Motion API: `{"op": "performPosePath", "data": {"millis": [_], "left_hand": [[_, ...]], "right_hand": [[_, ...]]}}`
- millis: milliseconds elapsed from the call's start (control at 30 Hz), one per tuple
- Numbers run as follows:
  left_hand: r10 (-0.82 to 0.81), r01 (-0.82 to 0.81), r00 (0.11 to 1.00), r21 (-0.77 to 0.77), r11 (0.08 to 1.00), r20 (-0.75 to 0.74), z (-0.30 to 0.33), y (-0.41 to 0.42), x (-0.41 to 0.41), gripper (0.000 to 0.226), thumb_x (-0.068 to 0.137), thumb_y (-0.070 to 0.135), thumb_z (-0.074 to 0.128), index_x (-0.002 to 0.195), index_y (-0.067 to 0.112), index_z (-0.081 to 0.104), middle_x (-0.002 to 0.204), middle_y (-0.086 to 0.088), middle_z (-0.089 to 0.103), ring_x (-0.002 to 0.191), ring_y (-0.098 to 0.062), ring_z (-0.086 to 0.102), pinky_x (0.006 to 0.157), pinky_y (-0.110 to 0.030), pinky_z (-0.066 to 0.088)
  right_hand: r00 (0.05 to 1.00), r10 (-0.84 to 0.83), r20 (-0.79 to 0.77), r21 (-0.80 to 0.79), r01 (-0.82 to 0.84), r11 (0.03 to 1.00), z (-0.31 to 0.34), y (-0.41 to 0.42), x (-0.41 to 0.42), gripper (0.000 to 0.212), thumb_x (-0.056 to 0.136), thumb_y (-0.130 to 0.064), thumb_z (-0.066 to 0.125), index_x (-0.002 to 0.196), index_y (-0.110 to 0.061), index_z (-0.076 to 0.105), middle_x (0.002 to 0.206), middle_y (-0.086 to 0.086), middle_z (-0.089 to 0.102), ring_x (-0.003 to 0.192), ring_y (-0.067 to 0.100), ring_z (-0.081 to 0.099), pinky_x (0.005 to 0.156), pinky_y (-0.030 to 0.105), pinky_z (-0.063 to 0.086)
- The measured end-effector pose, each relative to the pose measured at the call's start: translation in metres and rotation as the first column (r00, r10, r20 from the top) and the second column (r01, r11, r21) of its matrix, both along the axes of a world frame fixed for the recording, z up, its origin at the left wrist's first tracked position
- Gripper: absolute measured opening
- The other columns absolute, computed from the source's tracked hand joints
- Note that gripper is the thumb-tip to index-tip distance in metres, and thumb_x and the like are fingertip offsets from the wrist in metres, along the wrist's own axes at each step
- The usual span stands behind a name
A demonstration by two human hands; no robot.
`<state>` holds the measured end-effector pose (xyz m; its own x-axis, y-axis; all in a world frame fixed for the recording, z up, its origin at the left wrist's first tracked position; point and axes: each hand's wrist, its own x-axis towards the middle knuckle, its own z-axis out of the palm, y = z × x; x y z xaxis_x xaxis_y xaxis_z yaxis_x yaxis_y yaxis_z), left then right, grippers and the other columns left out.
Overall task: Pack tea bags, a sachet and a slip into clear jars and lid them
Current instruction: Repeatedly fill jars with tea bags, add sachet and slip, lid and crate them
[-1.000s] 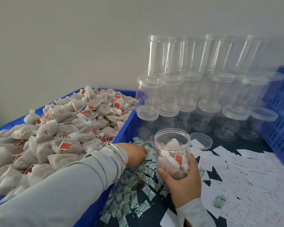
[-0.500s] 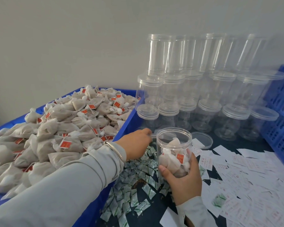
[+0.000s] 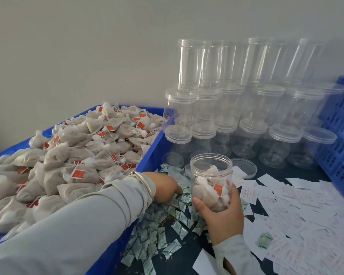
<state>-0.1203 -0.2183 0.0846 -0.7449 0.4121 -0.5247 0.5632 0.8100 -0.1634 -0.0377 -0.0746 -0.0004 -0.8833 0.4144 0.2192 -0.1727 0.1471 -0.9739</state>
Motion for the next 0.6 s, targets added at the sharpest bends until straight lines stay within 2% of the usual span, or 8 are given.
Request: {"op": "performPosePath", "data": {"millis": [100,200,300,433,500,533,600], "left_hand": [[0.006,-0.007,1.0,0.016,1.0,0.004,0.004,0.002,0.001,0.058,0.092,-0.001,0.042,0.143,0.027,0.041,0.144,-0.003,0.043,0.125,-0.024,0.047,0.097,-0.032,0.04],[0.04,-0.04,0.999,0.042,0.998,0.003,0.006,0.003,0.0,0.049,0.092,-0.001,0.048,0.137,0.019,0.051,0.138,-0.003,0.051,0.121,-0.023,0.052,0.092,-0.026,0.041],[0.058,-0.058,0.998,0.143,0.988,0.004,0.008,0.0,-0.001,0.033,0.094,0.006,0.051,0.123,0.016,0.064,0.128,0.0,0.061,0.109,-0.02,0.059,0.079,-0.02,0.041],[0.059,-0.049,0.998,0.346,0.937,-0.017,0.014,-0.006,-0.004,0.025,0.094,0.011,0.051,0.106,0.018,0.072,0.113,0.003,0.067,0.095,-0.01,0.06,0.076,-0.015,0.038],[0.118,-0.104,0.993,0.531,0.841,0.007,0.021,-0.01,-0.005,0.018,0.095,0.016,0.052,0.096,0.025,0.068,0.096,0.007,0.065,0.077,-0.004,0.057,0.065,-0.012,0.041],[0.176,-0.146,0.984,0.655,0.742,0.019,0.025,-0.012,-0.004,0.015,0.095,0.019,0.052,0.09,0.03,0.062,0.088,0.009,0.063,0.069,-0.002,0.056,0.058,-0.011,0.043],[0.304,-0.158,0.953,0.887,0.433,0.021,0.033,-0.015,0.0,0.016,0.093,0.021,0.056,0.085,0.033,0.05,0.08,0.007,0.062,0.064,-0.004,0.056,0.053,-0.01,0.044]], "right_hand": [[1.0,0.011,0.015,0.0,-0.011,1.0,0.0,0.0,0.0,0.105,0.052,-0.024,0.092,0.142,-0.019,0.037,0.137,0.001,0.048,0.125,0.018,0.047,0.105,0.031,0.037],[1.0,0.015,0.02,0.008,-0.015,1.0,0.0,0.0,0.0,0.105,0.053,-0.023,0.092,0.142,-0.019,0.037,0.137,0.001,0.048,0.125,0.018,0.047,0.105,0.032,0.038],[1.0,0.023,0.018,0.011,-0.024,1.0,0.0,0.0,-0.001,0.104,0.053,-0.023,0.092,0.142,-0.02,0.037,0.136,0.001,0.048,0.124,0.017,0.048,0.104,0.03,0.038],[0.999,0.039,0.006,0.006,-0.039,0.999,-0.001,0.0,-0.001,0.105,0.051,-0.022,0.093,0.141,-0.019,0.038,0.136,0.002,0.049,0.124,0.018,0.048,0.107,0.039,0.039],[0.999,0.049,0.0,-0.004,-0.049,0.999,-0.001,0.001,-0.002,0.106,0.05,-0.022,0.093,0.141,-0.019,0.038,0.135,0.002,0.05,0.123,0.018,0.05,0.106,0.04,0.04],[0.999,0.053,-0.002,-0.003,-0.053,0.999,-0.001,0.001,-0.002,0.107,0.05,-0.022,0.093,0.141,-0.019,0.038,0.135,0.001,0.05,0.122,0.018,0.05,0.106,0.039,0.04],[0.998,0.059,-0.005,0.003,-0.059,0.998,-0.002,0.001,-0.003,0.107,0.049,-0.023,0.093,0.14,-0.021,0.038,0.134,0.001,0.05,0.121,0.017,0.05,0.106,0.038,0.041]]}}
